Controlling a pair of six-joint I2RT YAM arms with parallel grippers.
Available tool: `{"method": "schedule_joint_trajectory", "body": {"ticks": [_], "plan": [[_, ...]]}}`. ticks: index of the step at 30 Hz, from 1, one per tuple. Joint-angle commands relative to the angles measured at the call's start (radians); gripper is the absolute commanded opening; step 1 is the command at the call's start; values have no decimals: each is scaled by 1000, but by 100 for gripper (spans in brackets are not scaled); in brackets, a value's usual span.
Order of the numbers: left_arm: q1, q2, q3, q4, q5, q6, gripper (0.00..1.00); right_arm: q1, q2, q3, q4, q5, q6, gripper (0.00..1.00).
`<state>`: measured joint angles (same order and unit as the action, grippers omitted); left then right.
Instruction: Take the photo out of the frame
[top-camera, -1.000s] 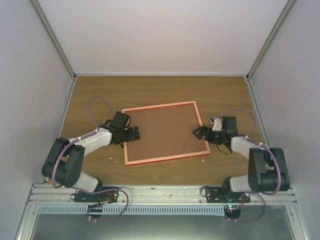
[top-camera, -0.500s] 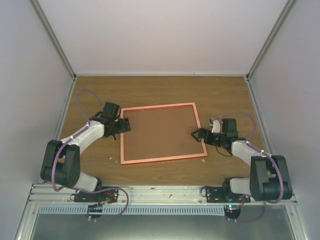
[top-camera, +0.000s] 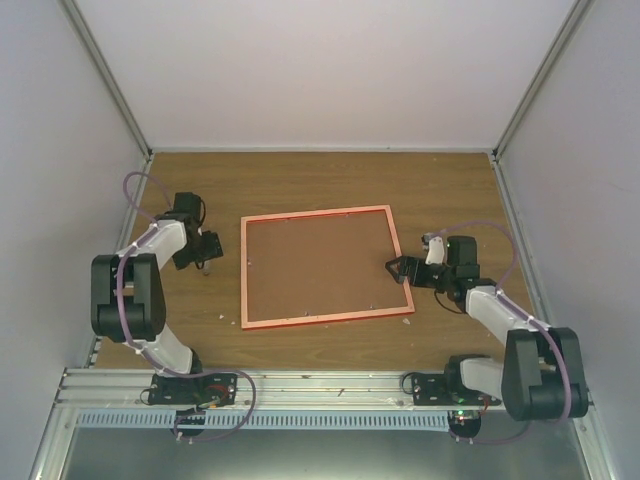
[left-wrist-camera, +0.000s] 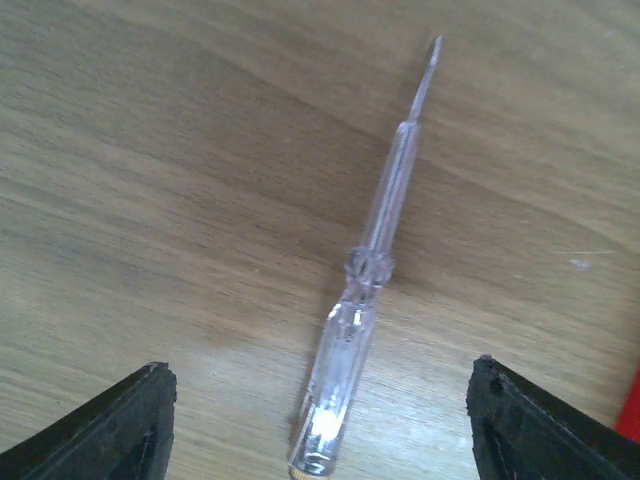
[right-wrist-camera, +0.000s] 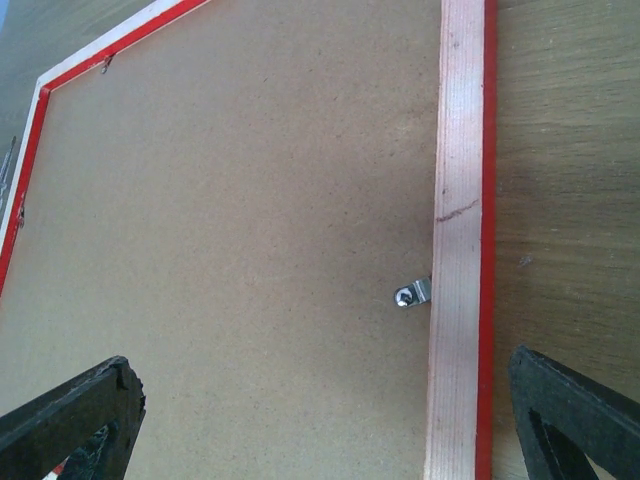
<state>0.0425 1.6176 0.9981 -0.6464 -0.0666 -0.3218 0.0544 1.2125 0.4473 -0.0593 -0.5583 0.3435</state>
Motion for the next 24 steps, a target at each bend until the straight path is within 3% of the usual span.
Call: {"method": "schedule_joint_trajectory", "body": {"ticks": [1, 12, 20, 24], "plan": [[19, 43, 40, -37, -27, 67, 77, 17, -29, -20, 6, 3, -23, 100], [28, 152, 100, -42, -22, 104, 38, 42, -51, -22, -6, 29, -27, 100], [28, 187, 88, -35, 19, 123, 24, 42, -53, -12, -24, 50, -29, 100], [28, 180, 81, -30, 43, 127, 9, 43, -59, -5, -36, 50, -28, 100]]}}
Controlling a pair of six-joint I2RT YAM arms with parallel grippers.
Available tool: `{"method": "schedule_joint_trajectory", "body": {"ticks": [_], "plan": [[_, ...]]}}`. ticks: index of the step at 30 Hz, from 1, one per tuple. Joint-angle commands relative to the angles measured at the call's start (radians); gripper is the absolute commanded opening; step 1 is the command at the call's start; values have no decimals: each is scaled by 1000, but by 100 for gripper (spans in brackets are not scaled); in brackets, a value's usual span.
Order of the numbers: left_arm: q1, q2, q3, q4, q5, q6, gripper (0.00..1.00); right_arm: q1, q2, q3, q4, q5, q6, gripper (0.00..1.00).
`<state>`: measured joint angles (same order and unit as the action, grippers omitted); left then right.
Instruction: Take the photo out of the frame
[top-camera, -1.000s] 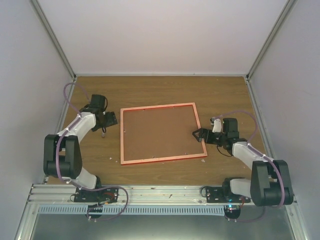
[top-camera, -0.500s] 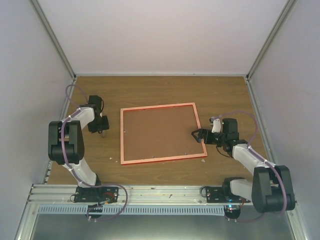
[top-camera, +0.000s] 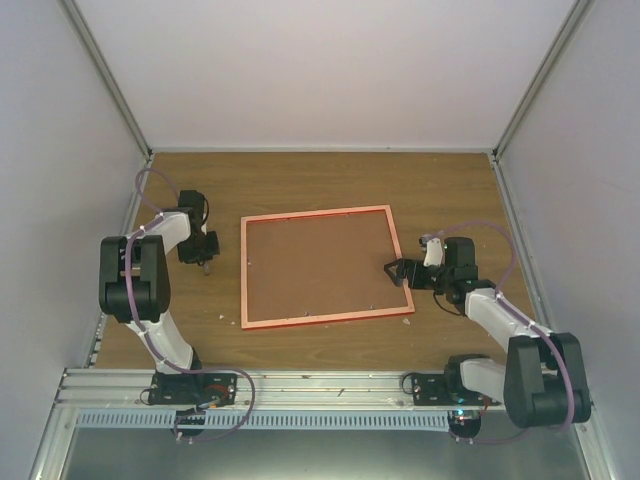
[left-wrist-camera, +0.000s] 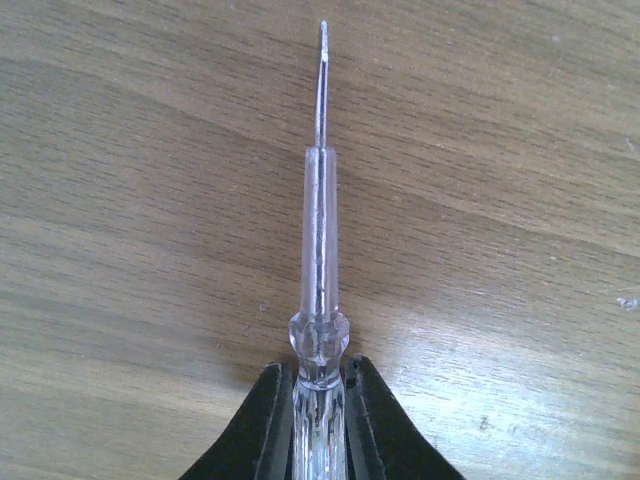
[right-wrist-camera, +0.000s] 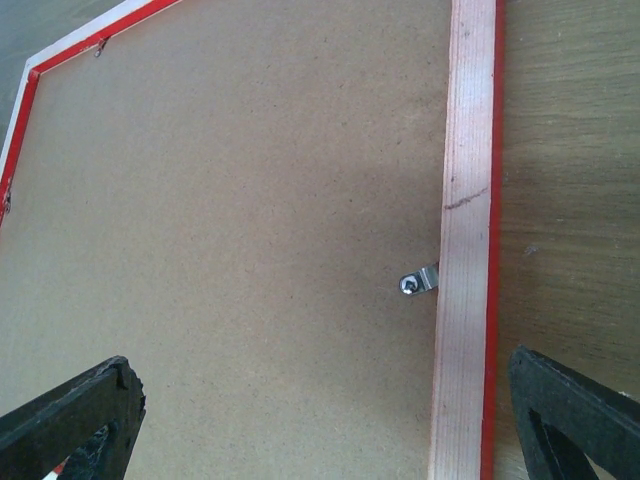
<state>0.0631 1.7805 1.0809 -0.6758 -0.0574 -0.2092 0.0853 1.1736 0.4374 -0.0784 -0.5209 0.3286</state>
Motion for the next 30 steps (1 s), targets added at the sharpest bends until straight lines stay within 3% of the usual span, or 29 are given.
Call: {"method": "schedule_joint_trajectory", "body": {"ticks": [1, 5, 14, 21, 30], "plan": [[7, 10, -3, -1, 38, 16, 7, 13, -22, 8, -23, 13, -13, 100], [-7, -39, -1, -6, 25, 16, 0, 17, -36, 25, -45, 22, -11, 100], [-158, -178, 43, -20, 8, 10, 0, 29, -84, 65, -78, 32, 1, 100], [-382, -302, 71, 2, -11, 11, 0, 36, -121, 100, -37, -86, 49, 100], [-661, -403, 47, 105, -49, 27, 0, 77, -89, 137, 114, -179, 225, 97]]}}
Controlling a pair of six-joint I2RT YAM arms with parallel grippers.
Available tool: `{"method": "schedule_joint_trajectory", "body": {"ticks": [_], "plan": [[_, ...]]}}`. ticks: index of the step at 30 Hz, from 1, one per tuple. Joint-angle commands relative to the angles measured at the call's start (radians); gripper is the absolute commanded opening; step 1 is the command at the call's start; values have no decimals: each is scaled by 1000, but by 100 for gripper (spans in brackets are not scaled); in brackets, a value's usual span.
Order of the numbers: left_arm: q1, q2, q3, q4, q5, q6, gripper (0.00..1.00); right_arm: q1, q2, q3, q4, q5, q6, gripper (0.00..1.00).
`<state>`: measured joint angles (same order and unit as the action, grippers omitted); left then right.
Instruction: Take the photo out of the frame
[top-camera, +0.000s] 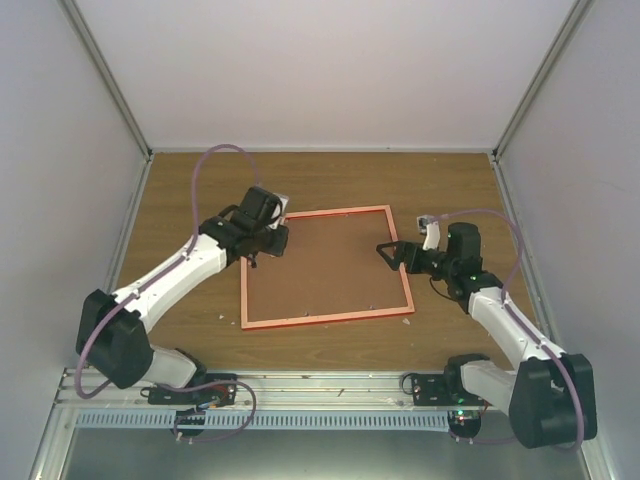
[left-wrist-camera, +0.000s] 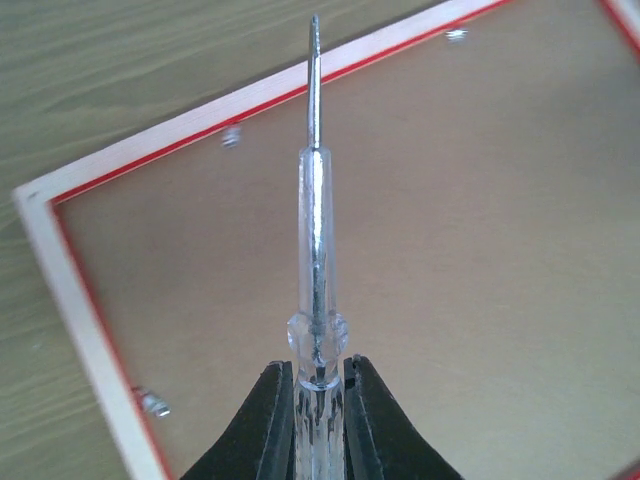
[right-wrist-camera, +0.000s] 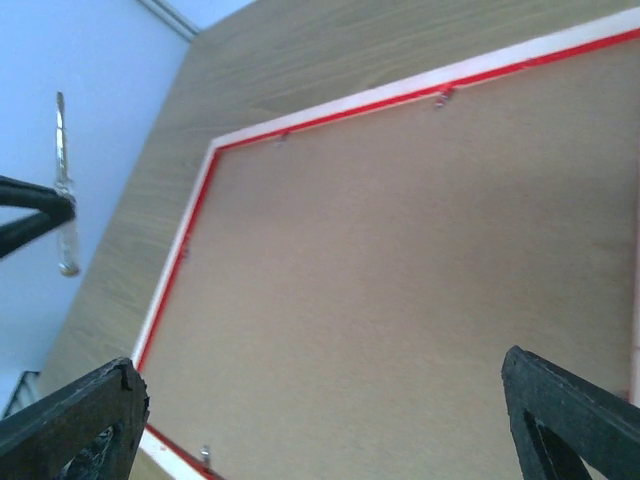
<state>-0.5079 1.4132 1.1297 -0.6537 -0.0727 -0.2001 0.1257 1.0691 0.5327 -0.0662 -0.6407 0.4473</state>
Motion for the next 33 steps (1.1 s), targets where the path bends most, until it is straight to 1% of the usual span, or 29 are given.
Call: {"method": "schedule_joint_trajectory", "body": {"ticks": [1, 7, 10, 14, 20, 24, 33], "plan": [[-122, -36, 0, 91, -47, 27, 0, 49, 20, 51, 115, -58, 126, 96], [-316, -15, 2, 152, -145, 111, 0, 127, 16, 85, 196, -10, 247, 94], [-392, 20, 15, 172, -213, 134, 0, 162, 18, 83, 244, 7, 304, 93], [-466, 73, 44, 181, -307, 148, 0, 200, 25, 76, 292, 29, 363, 86], [-540, 153, 83, 183, -412, 162, 0, 228, 35, 79, 312, 54, 401, 81], [-573, 183, 89, 209, -462, 172, 0, 239, 64, 70, 296, 87, 434, 72], [-599, 223, 106, 238, -492, 184, 0, 253, 106, 61, 305, 106, 489, 59]]}}
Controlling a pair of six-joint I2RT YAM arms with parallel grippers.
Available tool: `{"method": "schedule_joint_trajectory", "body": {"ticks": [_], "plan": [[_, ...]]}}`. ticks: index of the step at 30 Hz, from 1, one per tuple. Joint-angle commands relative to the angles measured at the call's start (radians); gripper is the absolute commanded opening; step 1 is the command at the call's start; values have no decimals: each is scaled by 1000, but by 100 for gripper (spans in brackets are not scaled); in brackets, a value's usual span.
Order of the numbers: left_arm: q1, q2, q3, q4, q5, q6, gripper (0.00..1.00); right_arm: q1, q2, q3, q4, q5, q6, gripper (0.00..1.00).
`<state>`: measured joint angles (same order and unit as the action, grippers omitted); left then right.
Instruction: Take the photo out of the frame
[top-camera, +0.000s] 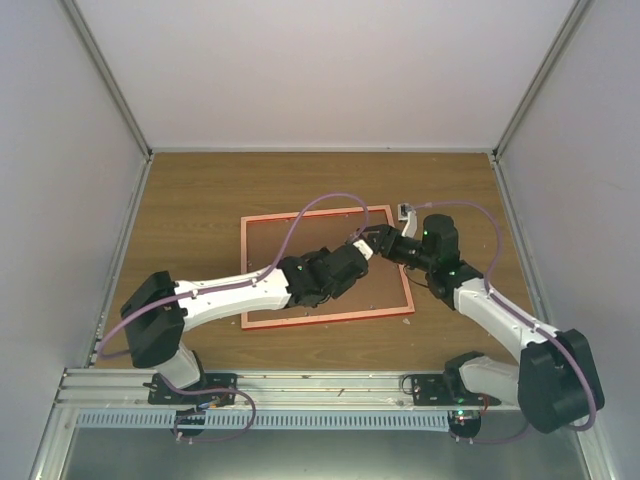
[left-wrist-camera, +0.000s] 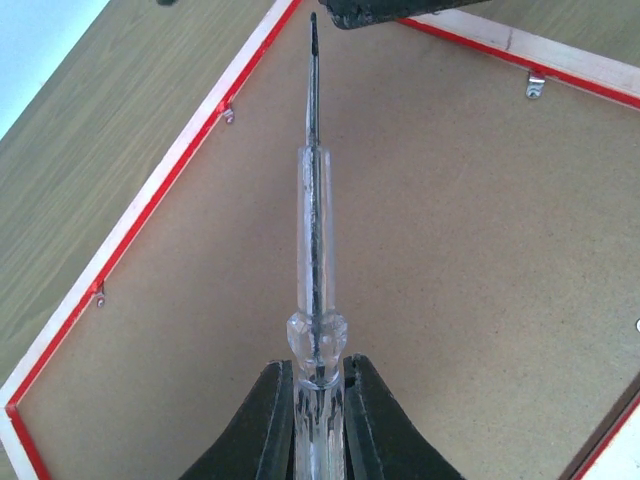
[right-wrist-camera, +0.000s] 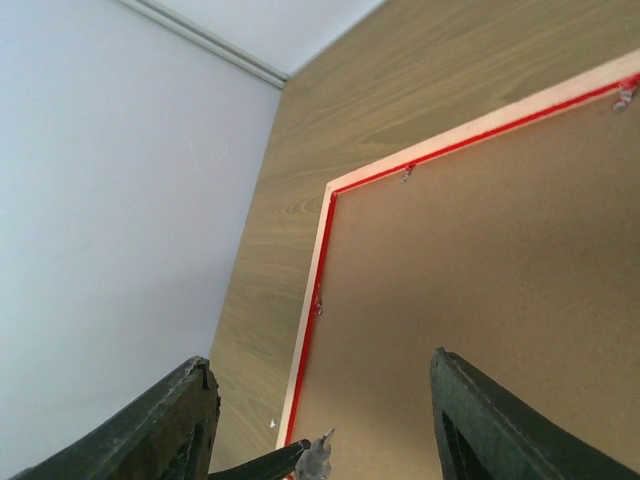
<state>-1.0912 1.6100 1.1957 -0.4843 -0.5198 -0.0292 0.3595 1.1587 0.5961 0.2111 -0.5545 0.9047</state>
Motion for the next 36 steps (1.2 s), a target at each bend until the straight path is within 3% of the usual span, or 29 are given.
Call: {"method": "schedule_joint_trajectory", "body": {"ticks": [1, 18, 26, 29, 34, 36], "plan": [[-18, 31, 41, 71, -50, 15, 0, 22, 21, -3, 27, 24, 38, 57], [-49, 89, 62, 90, -120, 23, 0, 55, 91, 5, 17, 53, 107, 32], [-52, 84, 55, 90, -120, 10, 0, 58, 94, 7, 13, 56, 107, 3], [-52, 74, 48, 95, -114, 2, 0, 58, 96, 4, 17, 53, 105, 1], [-52, 38, 24, 115, -99, -6, 14, 58, 90, 1, 31, 44, 99, 1], [-47, 14, 9, 128, -81, -9, 26, 55, 86, -5, 47, 34, 94, 0]]}}
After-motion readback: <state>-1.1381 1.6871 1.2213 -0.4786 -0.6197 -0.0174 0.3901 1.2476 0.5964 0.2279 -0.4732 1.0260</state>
